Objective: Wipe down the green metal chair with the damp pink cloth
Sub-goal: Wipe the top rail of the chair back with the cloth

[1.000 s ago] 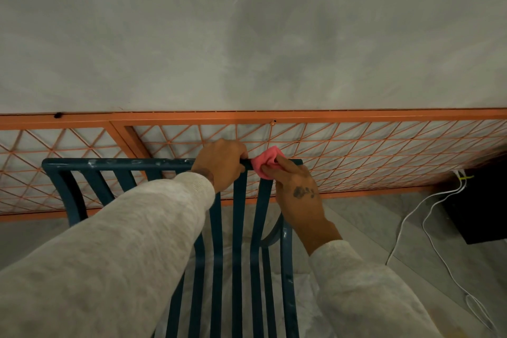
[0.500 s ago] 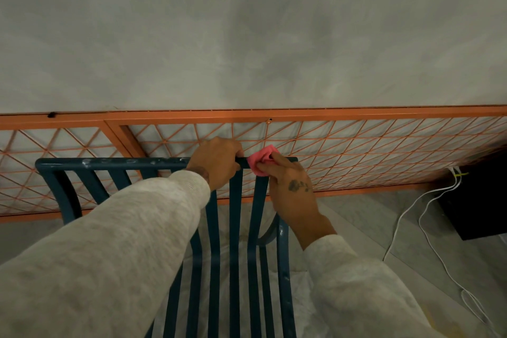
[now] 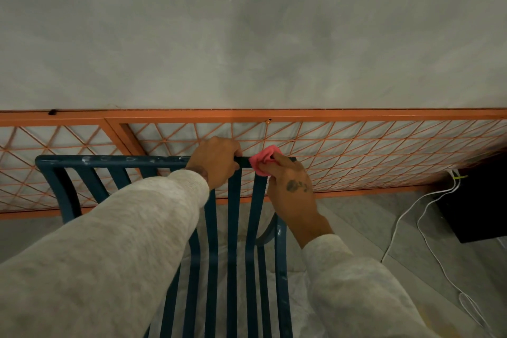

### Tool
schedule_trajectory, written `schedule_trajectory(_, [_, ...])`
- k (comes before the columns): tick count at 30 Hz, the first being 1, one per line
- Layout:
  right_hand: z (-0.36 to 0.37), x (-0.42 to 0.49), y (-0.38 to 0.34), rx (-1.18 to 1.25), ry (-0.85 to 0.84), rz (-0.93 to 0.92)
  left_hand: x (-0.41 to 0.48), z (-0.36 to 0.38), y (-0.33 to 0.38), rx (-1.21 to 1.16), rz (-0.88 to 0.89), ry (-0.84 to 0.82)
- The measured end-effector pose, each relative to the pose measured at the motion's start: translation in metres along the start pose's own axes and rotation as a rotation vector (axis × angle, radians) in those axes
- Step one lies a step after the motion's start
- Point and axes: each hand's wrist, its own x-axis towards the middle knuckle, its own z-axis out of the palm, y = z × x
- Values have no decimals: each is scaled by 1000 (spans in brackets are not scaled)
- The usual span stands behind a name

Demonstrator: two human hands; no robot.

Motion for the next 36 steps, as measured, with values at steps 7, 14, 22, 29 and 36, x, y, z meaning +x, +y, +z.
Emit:
schedule_trajectory(7, [-7,9,6,37,-136,-65,0,-1,1,15,-3,-4])
schedule_trajectory(14, [-23,13,6,108,-143,282,0,0,1,23,-1,-11])
schedule_trajectory(22, [-12,22,-20,212,-246,146,-1,-5,3,54,19,-29])
schedule_trajectory(29, [-22,24,-6,120,-257,353,1,-2,1,49,9,-22])
schedule_trajectory(36, [-15,20,-16,193,-306,200,-1,-5,3,53,8,-36])
